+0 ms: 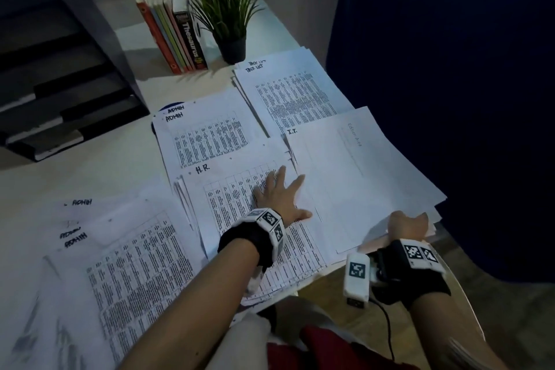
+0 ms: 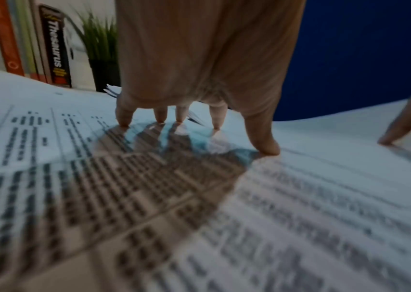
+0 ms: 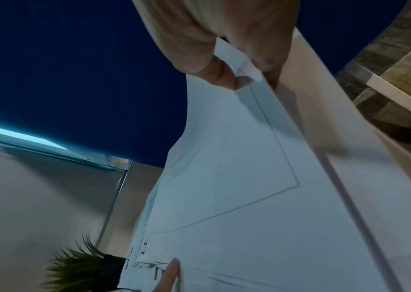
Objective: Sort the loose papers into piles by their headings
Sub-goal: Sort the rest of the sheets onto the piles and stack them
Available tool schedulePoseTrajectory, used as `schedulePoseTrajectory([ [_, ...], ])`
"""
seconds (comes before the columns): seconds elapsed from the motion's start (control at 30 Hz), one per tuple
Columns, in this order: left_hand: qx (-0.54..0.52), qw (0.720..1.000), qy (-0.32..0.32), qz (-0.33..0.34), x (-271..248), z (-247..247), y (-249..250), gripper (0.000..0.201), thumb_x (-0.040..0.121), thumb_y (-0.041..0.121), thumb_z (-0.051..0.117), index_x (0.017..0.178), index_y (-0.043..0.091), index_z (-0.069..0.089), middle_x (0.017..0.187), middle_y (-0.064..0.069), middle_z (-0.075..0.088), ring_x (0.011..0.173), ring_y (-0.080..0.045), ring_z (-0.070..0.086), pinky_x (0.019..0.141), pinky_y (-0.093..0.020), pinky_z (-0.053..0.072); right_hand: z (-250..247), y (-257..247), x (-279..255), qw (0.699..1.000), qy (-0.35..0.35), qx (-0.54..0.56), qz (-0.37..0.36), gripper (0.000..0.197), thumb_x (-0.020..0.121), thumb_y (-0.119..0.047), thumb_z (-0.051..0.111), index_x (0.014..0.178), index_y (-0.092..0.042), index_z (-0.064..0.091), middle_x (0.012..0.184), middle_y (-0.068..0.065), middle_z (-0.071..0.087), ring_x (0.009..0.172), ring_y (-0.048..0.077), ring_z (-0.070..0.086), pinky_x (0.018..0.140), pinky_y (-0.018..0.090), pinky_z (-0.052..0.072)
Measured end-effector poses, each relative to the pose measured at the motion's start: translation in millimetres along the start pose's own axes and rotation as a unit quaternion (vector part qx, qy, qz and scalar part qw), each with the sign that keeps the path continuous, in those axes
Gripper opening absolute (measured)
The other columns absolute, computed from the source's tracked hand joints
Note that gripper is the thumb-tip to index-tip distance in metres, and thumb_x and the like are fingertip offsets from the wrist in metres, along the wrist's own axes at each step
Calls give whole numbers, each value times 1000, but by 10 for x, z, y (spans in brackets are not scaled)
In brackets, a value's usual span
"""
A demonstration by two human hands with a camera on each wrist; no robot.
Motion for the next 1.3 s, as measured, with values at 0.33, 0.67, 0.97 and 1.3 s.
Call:
schedulePoseTrajectory([
  [0.33,-43,999,27,10,-53,-146,-241,76,85,48,57,147,29,16,157,-4,-3,144,-24,-3,116,-51,9,-18,-294,-278,979,129,-75,-142,60,76,-1,59,132,-9,37,140,19,27,124,37,34,98,47,34],
  [0.67,-204,953,219,-48,-725,-703,-1488,31,91,23,55,118,8,57,130,-13,43,124,-25,42,104,-31,32,1296,-472,-1723,781,-420,-242,-394,9,83,-5,60,92,-6,63,86,7,62,80,19,57,73,25,39],
  [0.97,-237,899,271,-247,-1545,-642,-3101,33,87,14,57,119,4,56,132,-19,41,118,-32,48,101,-36,40,2002,193,-3091,557,-553,-419,-456,24,87,-13,58,111,-8,59,110,11,63,100,25,58,85,30,46],
  [1.3,-213,900,332,-187,-1798,-423,-3475,24,85,2,57,109,3,60,119,-17,50,114,-31,45,98,-32,35,2223,633,-3389,527,-471,-502,-498,60,82,-13,60,135,-19,33,134,7,40,122,26,41,100,47,38],
])
Point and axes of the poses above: each hand's wrist, its own x-axis towards the middle knuckle, its own z-axis out of the palm, y = z × x, the point moved 2 cm from there along x, towards the middle knuckle
